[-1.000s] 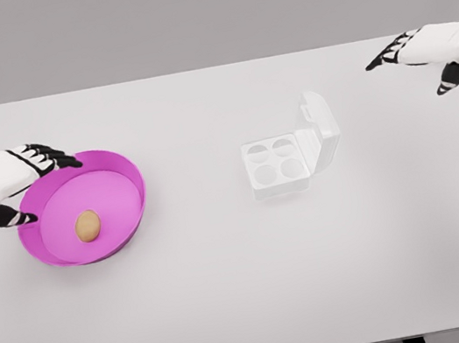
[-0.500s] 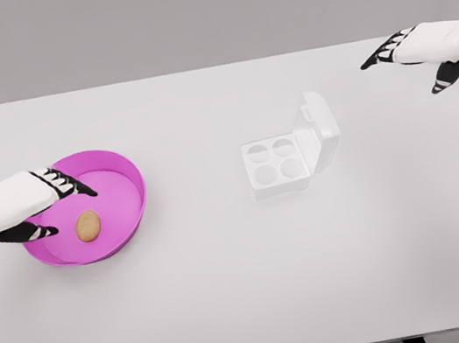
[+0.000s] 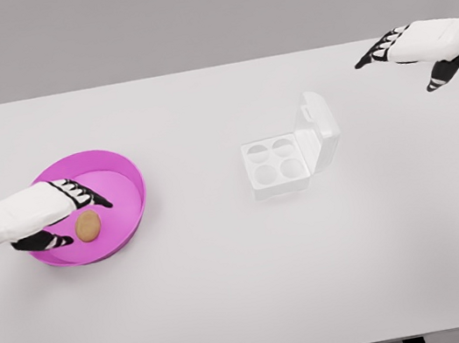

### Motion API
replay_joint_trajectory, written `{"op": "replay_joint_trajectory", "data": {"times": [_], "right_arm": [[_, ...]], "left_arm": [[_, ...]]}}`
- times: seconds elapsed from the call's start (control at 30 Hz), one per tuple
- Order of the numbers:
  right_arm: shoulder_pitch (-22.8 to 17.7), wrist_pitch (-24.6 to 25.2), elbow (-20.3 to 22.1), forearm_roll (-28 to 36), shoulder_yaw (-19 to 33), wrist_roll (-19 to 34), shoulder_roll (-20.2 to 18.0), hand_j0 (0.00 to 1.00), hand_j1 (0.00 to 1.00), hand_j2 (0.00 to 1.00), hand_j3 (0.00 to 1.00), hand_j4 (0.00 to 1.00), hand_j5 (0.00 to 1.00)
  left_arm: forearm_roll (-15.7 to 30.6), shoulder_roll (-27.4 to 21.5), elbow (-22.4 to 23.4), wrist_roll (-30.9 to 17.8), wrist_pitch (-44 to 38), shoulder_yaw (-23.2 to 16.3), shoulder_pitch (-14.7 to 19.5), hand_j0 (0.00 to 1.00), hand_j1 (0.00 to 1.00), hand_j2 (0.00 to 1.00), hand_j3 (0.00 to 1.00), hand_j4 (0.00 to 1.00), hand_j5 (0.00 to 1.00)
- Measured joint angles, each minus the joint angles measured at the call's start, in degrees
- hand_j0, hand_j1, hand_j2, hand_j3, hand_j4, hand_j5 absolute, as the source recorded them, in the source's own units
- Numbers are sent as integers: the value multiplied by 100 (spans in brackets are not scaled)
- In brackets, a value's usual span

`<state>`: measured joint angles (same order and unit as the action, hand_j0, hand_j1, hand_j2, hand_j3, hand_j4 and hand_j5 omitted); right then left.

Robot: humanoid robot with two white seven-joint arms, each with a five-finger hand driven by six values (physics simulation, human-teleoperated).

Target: Pack egg into the box and close the box lid

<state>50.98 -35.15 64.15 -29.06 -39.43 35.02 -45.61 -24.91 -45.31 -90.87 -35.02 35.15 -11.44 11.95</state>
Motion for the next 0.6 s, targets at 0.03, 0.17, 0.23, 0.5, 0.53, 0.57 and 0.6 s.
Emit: {"op": "replay_joint_trajectory", "data": {"times": [0.03,0.17,0.23,0.5,0.53,0.57,0.6], "right_arm": [[0,0,4,0,0,0,2,100,100,100,100,100,100],[35,0,8,0,0,0,3,100,100,100,100,100,100],[35,0,10,0,0,0,3,100,100,100,100,100,100],[35,0,9,0,0,0,-22,100,100,100,100,100,100],[35,0,9,-1,0,0,-23,100,100,100,100,100,100],[44,0,9,0,0,0,-22,100,100,100,100,100,100],[44,0,11,0,0,0,-22,100,100,100,100,100,100]], "left_arm": [[-21,26,5,0,0,-2,0,81,81,81,81,81,81],[-68,97,40,0,0,-7,0,81,81,81,81,81,81],[-139,145,80,0,0,-7,0,80,80,80,80,80,80],[-240,261,220,0,0,-14,0,80,80,80,80,80,80],[-243,272,229,0,0,-15,0,80,80,80,80,80,80],[-249,281,239,0,0,-17,0,80,80,80,80,80,80],[-267,289,255,0,0,-19,0,80,80,80,80,80,80]]}}
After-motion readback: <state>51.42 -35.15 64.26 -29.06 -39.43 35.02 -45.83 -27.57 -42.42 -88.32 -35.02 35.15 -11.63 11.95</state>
